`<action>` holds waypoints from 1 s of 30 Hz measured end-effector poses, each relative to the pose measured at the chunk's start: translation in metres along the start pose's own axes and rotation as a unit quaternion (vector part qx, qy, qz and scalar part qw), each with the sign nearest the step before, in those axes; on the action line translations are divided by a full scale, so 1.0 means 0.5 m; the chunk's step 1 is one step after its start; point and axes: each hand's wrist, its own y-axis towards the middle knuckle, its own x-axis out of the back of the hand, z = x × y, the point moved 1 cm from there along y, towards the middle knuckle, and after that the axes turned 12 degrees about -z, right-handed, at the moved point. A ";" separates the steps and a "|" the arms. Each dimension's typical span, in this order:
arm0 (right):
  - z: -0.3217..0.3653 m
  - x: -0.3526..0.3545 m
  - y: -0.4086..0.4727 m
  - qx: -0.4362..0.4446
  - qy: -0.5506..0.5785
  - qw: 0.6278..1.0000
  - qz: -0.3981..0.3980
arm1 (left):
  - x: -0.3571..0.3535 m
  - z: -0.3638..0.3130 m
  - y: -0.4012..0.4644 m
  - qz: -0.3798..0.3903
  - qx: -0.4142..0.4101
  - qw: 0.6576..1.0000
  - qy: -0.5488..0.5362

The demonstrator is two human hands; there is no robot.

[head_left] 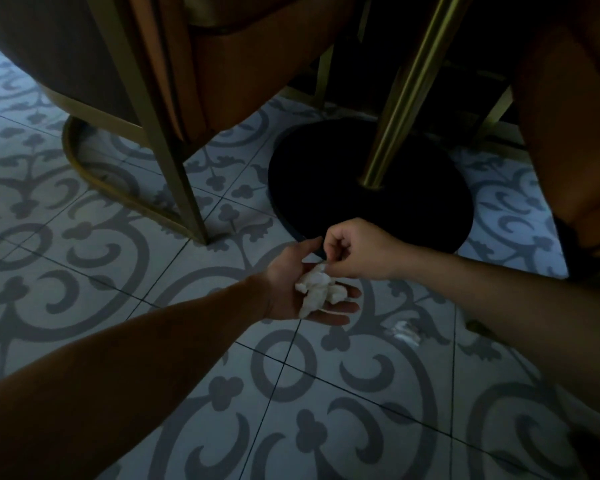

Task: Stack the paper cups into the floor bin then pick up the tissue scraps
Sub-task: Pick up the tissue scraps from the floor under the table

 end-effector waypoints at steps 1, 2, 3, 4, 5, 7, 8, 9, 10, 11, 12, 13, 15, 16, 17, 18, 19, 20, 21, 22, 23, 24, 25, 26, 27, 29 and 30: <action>-0.001 -0.003 0.001 -0.003 0.003 1.000 0.001 | 0.001 0.000 0.000 0.000 -0.004 1.000 0.011; -0.002 -0.005 0.001 -0.005 0.005 1.000 0.001 | 0.001 0.001 0.001 0.003 -0.006 1.000 0.016; -0.003 -0.005 0.002 -0.005 0.008 1.000 -0.001 | 0.001 0.002 0.001 0.008 -0.006 1.000 0.016; -0.005 -0.005 0.002 -0.005 0.012 1.000 -0.004 | 0.000 0.002 0.002 0.013 -0.005 1.000 0.013; -0.007 -0.003 0.002 -0.006 0.017 1.000 -0.007 | 0.000 0.002 0.004 0.016 -0.004 1.000 0.011; -0.013 0.002 0.000 -0.010 0.025 1.000 -0.012 | -0.001 0.002 0.007 0.014 -0.010 1.000 0.016; -0.016 0.006 -0.002 -0.013 0.028 0.999 -0.016 | -0.001 0.002 0.008 0.012 -0.014 1.000 0.017; -0.022 0.010 -0.004 -0.017 0.028 0.999 -0.019 | 0.000 0.001 0.012 0.008 -0.016 1.000 0.015; -0.030 0.013 -0.006 -0.022 0.025 0.999 -0.023 | 0.002 0.001 0.016 0.002 -0.018 1.000 0.010; -0.041 0.016 -0.008 -0.028 0.017 0.999 -0.028 | 0.003 0.002 0.020 -0.005 -0.020 1.000 0.009; -0.055 0.018 -0.011 -0.032 0.009 0.999 -0.033 | 0.004 0.003 0.025 -0.014 -0.023 1.000 0.010; -0.073 0.020 -0.014 -0.036 0.002 0.999 -0.035 | 0.005 0.004 0.030 -0.025 -0.026 0.999 0.013; -0.115 0.020 -0.024 -0.052 -0.016 0.998 -0.033 | 0.007 0.008 0.042 -0.046 -0.034 0.998 0.016; -0.136 0.020 -0.031 -0.061 -0.030 0.997 -0.032 | 0.007 0.011 0.048 -0.053 -0.036 0.998 0.013; -0.160 0.020 -0.039 -0.069 -0.048 0.996 -0.031 | 0.007 0.013 0.055 -0.058 -0.037 0.998 0.008; -0.182 0.018 -0.048 -0.073 -0.068 0.995 -0.028 | 0.008 0.016 0.061 -0.064 -0.040 0.997 0.001; -0.205 0.018 -0.058 -0.073 -0.093 0.993 -0.022 | 0.008 0.018 0.069 -0.070 -0.044 0.997 -0.005; -0.229 0.016 -0.068 -0.073 -0.125 0.989 -0.011 | 0.006 0.020 0.076 -0.076 -0.050 0.996 -0.007; -0.252 0.013 -0.079 -0.077 -0.160 0.984 0.001 | 0.004 0.022 0.082 -0.083 -0.056 0.995 -0.008; -0.277 0.009 -0.091 -0.093 -0.196 0.976 0.018 | 0.002 0.024 0.087 -0.090 -0.060 0.994 -0.008; -0.300 0.006 -0.103 -0.114 -0.229 0.966 0.036 | 0.001 0.026 0.093 -0.096 -0.061 0.993 -0.013; -0.320 0.002 -0.114 -0.133 -0.255 0.956 0.053 | 0.001 0.027 0.098 -0.099 -0.061 0.993 -0.022; -0.339 -0.002 -0.124 -0.145 -0.277 0.947 0.073 | 0.002 0.027 0.103 -0.100 -0.063 0.993 -0.029; -0.353 -0.006 -0.134 -0.148 -0.295 0.939 0.094 | 0.005 0.026 0.107 -0.099 -0.066 0.992 -0.032; -0.367 -0.010 -0.141 -0.147 -0.312 0.932 0.115 | 0.008 0.025 0.111 -0.099 -0.069 0.992 -0.034; -0.389 -0.017 -0.156 -0.148 -0.333 0.921 0.139 | 0.016 0.024 0.116 -0.102 -0.075 0.991 -0.041; -0.399 -0.023 -0.164 -0.155 -0.336 0.918 0.143 | 0.020 0.025 0.118 -0.102 -0.074 0.991 -0.047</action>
